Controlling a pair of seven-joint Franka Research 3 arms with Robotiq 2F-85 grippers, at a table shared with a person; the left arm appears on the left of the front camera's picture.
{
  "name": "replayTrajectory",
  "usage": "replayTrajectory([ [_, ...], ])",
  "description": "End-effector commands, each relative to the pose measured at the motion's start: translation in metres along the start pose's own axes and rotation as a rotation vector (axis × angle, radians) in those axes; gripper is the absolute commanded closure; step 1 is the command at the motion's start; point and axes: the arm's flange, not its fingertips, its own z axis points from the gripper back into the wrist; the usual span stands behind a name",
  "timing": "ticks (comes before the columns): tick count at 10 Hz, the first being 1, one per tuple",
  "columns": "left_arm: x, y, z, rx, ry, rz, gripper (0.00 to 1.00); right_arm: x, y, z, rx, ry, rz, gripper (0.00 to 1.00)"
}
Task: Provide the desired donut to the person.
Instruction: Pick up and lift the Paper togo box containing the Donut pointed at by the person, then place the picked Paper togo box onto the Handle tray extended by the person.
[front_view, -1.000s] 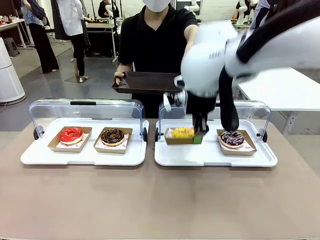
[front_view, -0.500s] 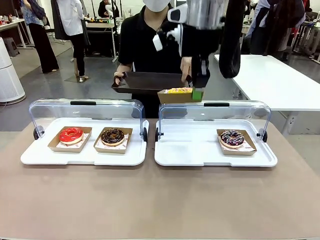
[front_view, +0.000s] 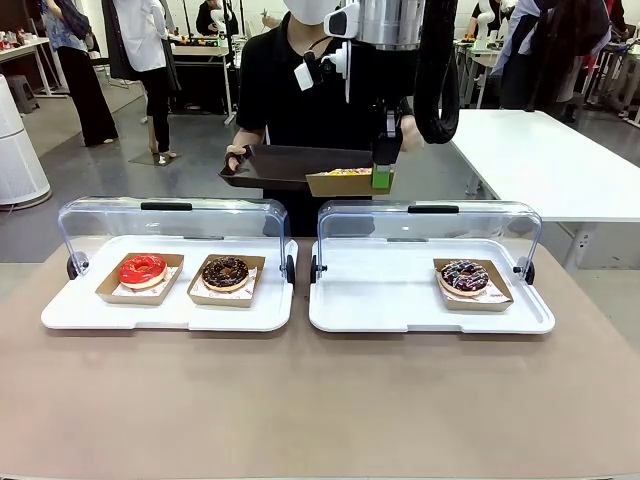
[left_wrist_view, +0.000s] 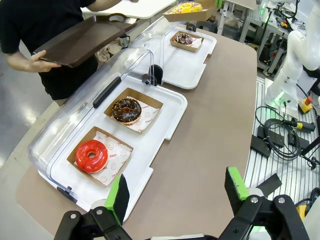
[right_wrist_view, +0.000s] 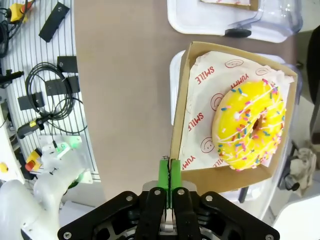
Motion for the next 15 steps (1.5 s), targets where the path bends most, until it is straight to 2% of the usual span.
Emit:
replayTrajectory([
  [1, 0.0008, 0.001, 0.0011, -0.002, -0.019, -0.013, 0.0, -0.0028, 0.0077, 0.0044, -0.007, -0.002, -0.007, 1.0],
  [15, 0.0008, 0.001, 0.0011, -0.002, -0.019, -0.013, 0.0, -0.0028, 0.0077, 0.0044, -0.007, -0.002, -0.007, 1.0],
])
